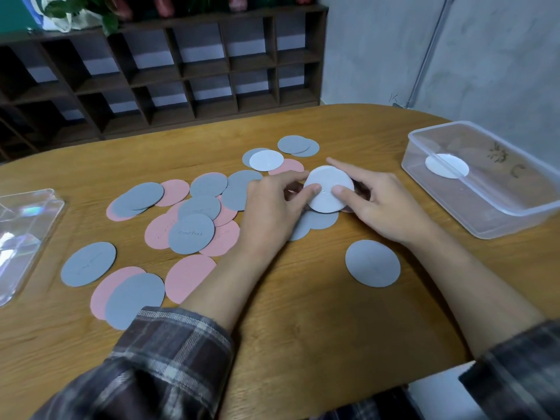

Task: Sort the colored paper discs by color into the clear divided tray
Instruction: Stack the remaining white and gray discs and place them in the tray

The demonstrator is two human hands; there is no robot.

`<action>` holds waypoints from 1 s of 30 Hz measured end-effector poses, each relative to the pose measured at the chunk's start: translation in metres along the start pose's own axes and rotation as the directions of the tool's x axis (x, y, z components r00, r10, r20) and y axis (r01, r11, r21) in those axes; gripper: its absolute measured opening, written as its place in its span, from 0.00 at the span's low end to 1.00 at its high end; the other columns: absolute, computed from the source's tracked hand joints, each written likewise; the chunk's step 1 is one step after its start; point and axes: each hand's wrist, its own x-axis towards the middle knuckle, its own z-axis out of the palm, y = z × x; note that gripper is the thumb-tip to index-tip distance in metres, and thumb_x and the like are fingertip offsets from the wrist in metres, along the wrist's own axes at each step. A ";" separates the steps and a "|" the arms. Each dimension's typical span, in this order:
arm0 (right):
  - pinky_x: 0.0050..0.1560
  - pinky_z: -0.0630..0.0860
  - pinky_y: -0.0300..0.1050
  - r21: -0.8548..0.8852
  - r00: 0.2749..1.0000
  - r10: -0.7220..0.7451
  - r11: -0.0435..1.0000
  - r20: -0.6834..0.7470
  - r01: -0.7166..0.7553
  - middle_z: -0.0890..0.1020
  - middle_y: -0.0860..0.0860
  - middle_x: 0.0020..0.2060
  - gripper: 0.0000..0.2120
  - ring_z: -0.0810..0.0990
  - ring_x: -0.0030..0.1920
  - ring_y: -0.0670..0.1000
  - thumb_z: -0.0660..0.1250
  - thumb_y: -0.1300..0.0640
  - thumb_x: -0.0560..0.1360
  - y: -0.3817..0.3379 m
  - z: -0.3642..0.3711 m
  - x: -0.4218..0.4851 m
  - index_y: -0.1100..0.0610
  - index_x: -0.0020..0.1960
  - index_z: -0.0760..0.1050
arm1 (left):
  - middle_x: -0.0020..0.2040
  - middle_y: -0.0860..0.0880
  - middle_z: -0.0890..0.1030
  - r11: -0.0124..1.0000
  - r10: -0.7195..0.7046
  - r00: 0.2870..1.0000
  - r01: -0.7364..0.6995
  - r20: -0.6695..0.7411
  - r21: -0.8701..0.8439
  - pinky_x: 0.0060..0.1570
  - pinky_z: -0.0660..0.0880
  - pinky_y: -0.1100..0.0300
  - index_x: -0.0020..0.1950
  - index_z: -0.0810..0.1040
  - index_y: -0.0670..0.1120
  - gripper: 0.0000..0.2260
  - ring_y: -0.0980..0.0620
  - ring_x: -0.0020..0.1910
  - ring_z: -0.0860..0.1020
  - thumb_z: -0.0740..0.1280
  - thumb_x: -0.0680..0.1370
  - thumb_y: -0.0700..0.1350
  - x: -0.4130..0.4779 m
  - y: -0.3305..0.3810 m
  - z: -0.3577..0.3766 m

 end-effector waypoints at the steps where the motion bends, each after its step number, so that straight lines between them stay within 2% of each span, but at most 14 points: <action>1: 0.46 0.76 0.38 -0.013 1.000 -0.005 1.000 0.002 0.005 0.85 0.51 0.50 0.23 0.82 0.44 0.48 0.65 0.50 0.83 0.001 0.000 0.000 0.43 0.77 0.69 | 0.43 0.52 0.88 1.000 0.013 1.000 -0.013 0.006 0.002 0.49 0.83 0.49 0.59 0.87 0.48 0.11 0.54 0.40 0.85 0.75 0.78 0.48 0.000 0.000 0.000; 3: 0.46 0.75 0.36 -0.036 1.000 -0.014 0.999 0.007 0.014 0.85 0.52 0.50 0.24 0.80 0.44 0.48 0.65 0.50 0.83 0.002 0.000 -0.002 0.44 0.78 0.68 | 0.43 0.53 0.88 0.999 0.043 0.999 -0.044 0.032 0.018 0.48 0.82 0.53 0.59 0.88 0.48 0.10 0.57 0.39 0.84 0.74 0.79 0.48 -0.002 0.002 -0.002; 5: 0.52 0.77 0.43 -0.017 1.000 0.002 1.000 0.006 -0.001 0.85 0.52 0.51 0.23 0.81 0.48 0.51 0.65 0.51 0.83 0.005 0.000 -0.001 0.44 0.77 0.69 | 0.40 0.54 0.87 0.994 0.085 0.994 -0.089 0.065 0.056 0.44 0.80 0.55 0.56 0.88 0.50 0.08 0.58 0.37 0.82 0.72 0.81 0.49 -0.002 0.004 -0.005; 7: 0.56 0.79 0.52 0.031 1.000 0.017 0.999 -0.002 -0.017 0.85 0.51 0.52 0.21 0.82 0.50 0.52 0.65 0.51 0.82 0.008 0.001 0.001 0.43 0.75 0.72 | 0.38 0.52 0.85 0.983 0.127 0.989 -0.135 0.072 0.124 0.42 0.78 0.53 0.51 0.88 0.49 0.09 0.54 0.37 0.81 0.69 0.82 0.51 0.002 0.002 -0.008; 8: 0.56 0.80 0.55 0.053 1.000 0.019 0.998 -0.013 -0.018 0.85 0.50 0.52 0.20 0.83 0.51 0.53 0.65 0.50 0.81 0.010 0.000 0.003 0.43 0.73 0.74 | 0.41 0.50 0.86 0.972 0.140 0.988 -0.150 0.068 0.182 0.44 0.78 0.53 0.52 0.87 0.47 0.10 0.52 0.40 0.81 0.68 0.83 0.51 0.005 -0.002 -0.010; 10: 0.54 0.82 0.57 0.094 0.999 0.035 0.995 -0.034 -0.032 0.85 0.48 0.55 0.20 0.83 0.53 0.53 0.65 0.50 0.80 0.013 -0.002 0.004 0.44 0.71 0.76 | 0.56 0.46 0.86 0.924 0.140 0.987 -0.158 0.078 0.347 0.55 0.77 0.53 0.61 0.84 0.45 0.13 0.46 0.56 0.82 0.67 0.82 0.50 0.014 -0.012 -0.013; 12: 0.53 0.84 0.56 0.137 0.997 0.060 0.989 -0.038 -0.054 0.84 0.46 0.56 0.19 0.83 0.55 0.53 0.66 0.52 0.80 0.017 -0.005 0.005 0.43 0.70 0.77 | 0.66 0.45 0.82 0.877 0.101 0.988 -0.142 0.113 0.458 0.61 0.72 0.54 0.69 0.80 0.43 0.17 0.43 0.65 0.78 0.67 0.82 0.48 0.024 -0.022 -0.015; 17: 0.54 0.83 0.55 0.179 0.997 0.049 0.983 -0.057 -0.038 0.85 0.46 0.55 0.17 0.83 0.54 0.54 0.66 0.53 0.80 0.018 -0.004 0.007 0.44 0.68 0.79 | 0.70 0.43 0.79 0.832 0.028 0.987 -0.111 0.160 0.543 0.63 0.72 0.49 0.73 0.76 0.41 0.19 0.39 0.69 0.76 0.67 0.83 0.47 0.048 -0.026 -0.018; 21: 0.55 0.82 0.49 0.167 0.996 0.034 0.986 -0.085 -0.019 0.85 0.48 0.55 0.17 0.82 0.55 0.57 0.66 0.55 0.81 0.021 -0.004 0.009 0.45 0.68 0.78 | 0.73 0.46 0.77 0.823 -0.110 0.975 -0.020 0.194 0.568 0.66 0.73 0.48 0.77 0.73 0.47 0.23 0.41 0.73 0.72 0.66 0.83 0.53 0.063 -0.030 -0.016; 22: 0.53 0.83 0.48 0.169 0.995 0.034 0.985 -0.092 -0.018 0.85 0.49 0.55 0.17 0.82 0.54 0.58 0.66 0.55 0.81 0.022 -0.003 0.010 0.46 0.69 0.78 | 0.72 0.47 0.78 0.820 -0.128 0.974 -0.003 0.189 0.572 0.65 0.74 0.49 0.78 0.73 0.48 0.24 0.42 0.72 0.73 0.66 0.83 0.54 0.065 -0.031 -0.016; 26: 0.42 0.81 0.36 0.240 0.993 0.058 0.970 -0.105 -0.032 0.84 0.54 0.56 0.17 0.81 0.56 0.59 0.67 0.59 0.81 0.023 0.000 0.013 0.49 0.68 0.79 | 0.70 0.46 0.80 0.833 -0.101 0.987 0.015 0.124 0.554 0.64 0.73 0.52 0.75 0.76 0.47 0.23 0.42 0.71 0.74 0.68 0.82 0.53 0.066 -0.035 -0.015; 30: 0.41 0.82 0.36 0.261 0.992 0.068 0.965 -0.107 -0.038 0.84 0.57 0.56 0.17 0.81 0.56 0.59 0.68 0.58 0.81 0.022 0.002 0.014 0.48 0.68 0.80 | 0.71 0.45 0.78 0.854 -0.040 0.997 0.004 0.058 0.520 0.65 0.70 0.54 0.70 0.80 0.44 0.20 0.43 0.71 0.74 0.69 0.81 0.52 0.067 -0.043 -0.017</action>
